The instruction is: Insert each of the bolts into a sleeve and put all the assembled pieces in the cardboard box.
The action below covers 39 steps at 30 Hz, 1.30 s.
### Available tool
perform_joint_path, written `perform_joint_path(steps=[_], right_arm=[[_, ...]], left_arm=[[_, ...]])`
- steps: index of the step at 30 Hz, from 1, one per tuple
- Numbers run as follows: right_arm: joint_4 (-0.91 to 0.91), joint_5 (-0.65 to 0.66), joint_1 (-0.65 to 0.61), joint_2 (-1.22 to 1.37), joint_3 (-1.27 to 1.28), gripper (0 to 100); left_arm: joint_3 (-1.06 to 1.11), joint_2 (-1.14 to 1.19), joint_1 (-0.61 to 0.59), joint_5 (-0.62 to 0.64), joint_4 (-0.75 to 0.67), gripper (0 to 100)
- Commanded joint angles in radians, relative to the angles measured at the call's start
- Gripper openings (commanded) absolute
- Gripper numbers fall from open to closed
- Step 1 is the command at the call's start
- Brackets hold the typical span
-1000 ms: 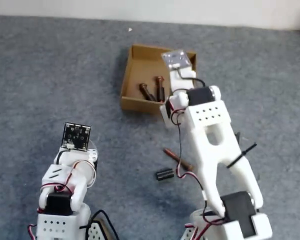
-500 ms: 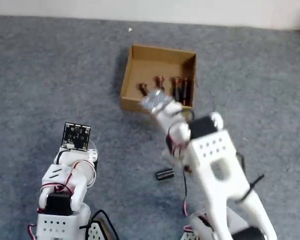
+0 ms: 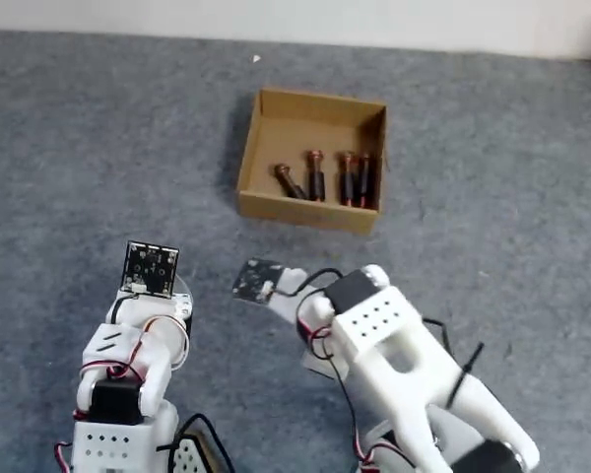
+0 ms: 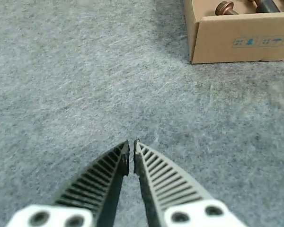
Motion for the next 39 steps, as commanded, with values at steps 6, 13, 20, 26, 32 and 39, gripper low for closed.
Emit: perform_joint_path(steps=[6,13,20,26,32,39], right_arm=[[-0.206,0.074,-0.030,0.151,0.007,23.5],[-0.271,0.075,0.030,0.309,0.005,20.2],[-0.265,0.075,0.033,0.325,0.010,18.4],[-0.271,0.130,0.033,0.323,0.085,15.8],[-0.262,0.120,0.051,0.314,0.099,1.2],[-0.094,0.041,0.159,0.105,0.002,0.4]], left_arm=[[-0.005,-0.012,-0.013,-0.012,-0.020,5],[-0.005,-0.012,-0.013,-0.012,-0.020,5],[-0.005,-0.012,-0.013,-0.012,-0.018,5],[-0.005,-0.012,-0.013,-0.012,-0.018,5],[-0.005,-0.012,-0.013,-0.012,-0.018,5],[-0.005,-0.012,-0.013,-0.014,-0.018,5]])
